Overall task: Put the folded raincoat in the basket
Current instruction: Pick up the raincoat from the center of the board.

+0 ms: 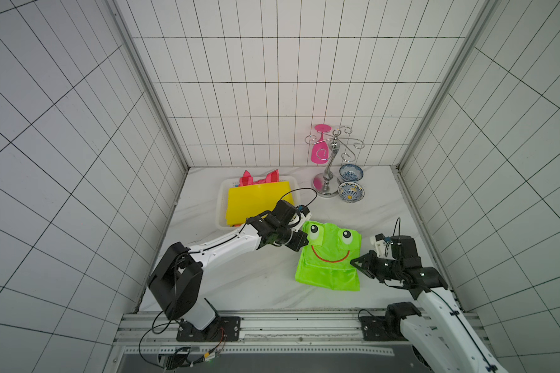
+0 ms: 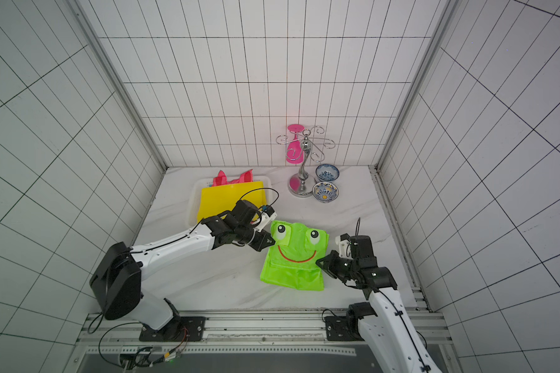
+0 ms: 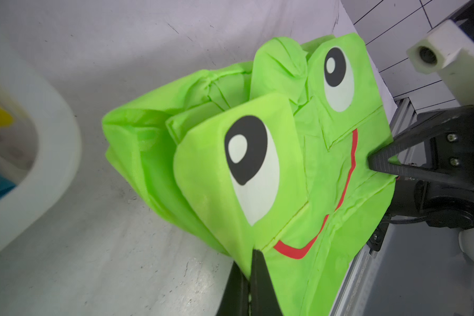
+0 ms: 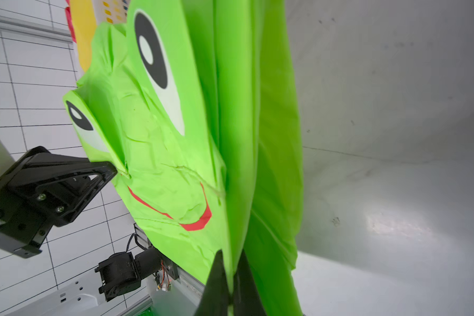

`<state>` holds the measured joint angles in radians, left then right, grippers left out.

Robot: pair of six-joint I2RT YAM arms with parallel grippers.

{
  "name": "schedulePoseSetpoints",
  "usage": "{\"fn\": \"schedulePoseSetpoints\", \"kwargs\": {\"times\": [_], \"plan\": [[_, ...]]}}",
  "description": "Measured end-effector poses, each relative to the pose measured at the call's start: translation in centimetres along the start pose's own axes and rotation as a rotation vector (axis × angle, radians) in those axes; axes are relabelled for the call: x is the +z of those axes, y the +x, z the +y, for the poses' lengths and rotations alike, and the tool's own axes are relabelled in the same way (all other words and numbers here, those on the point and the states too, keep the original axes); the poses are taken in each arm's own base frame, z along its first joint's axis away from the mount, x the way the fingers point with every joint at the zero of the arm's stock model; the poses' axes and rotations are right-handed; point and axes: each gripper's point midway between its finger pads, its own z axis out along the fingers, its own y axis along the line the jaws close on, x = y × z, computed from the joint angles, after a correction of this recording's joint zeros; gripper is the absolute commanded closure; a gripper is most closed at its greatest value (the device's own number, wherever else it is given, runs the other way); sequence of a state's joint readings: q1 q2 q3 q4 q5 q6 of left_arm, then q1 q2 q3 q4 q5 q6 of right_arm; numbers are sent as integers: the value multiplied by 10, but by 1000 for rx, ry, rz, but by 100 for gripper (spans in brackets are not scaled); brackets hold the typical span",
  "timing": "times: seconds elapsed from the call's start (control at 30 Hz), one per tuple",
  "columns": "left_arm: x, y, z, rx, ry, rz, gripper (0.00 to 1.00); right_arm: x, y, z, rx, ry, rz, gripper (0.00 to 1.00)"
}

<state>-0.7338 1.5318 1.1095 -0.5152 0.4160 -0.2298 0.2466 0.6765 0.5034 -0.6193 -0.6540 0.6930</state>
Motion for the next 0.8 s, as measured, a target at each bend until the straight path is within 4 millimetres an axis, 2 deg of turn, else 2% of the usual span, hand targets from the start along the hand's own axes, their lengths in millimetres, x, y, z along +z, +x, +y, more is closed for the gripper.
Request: {"fn": "schedulePoseSetpoints", "kwargs": {"times": [0.17, 0.3, 0.5, 0.8], "plan": [[-52, -36, -2, 14, 4, -106, 100, -8, -21, 45, -114, -95, -38, 100], [-97, -55, -4, 39, -5, -195, 100, -1, -37, 78, -205, -160, -42, 100], [-143, -59, 23, 54, -92, -256, 100, 32, -59, 121, -305, -210, 6, 100], [-194, -56, 71, 96, -230, -323, 100, 75, -82, 181, -419, -297, 18, 100]]}}
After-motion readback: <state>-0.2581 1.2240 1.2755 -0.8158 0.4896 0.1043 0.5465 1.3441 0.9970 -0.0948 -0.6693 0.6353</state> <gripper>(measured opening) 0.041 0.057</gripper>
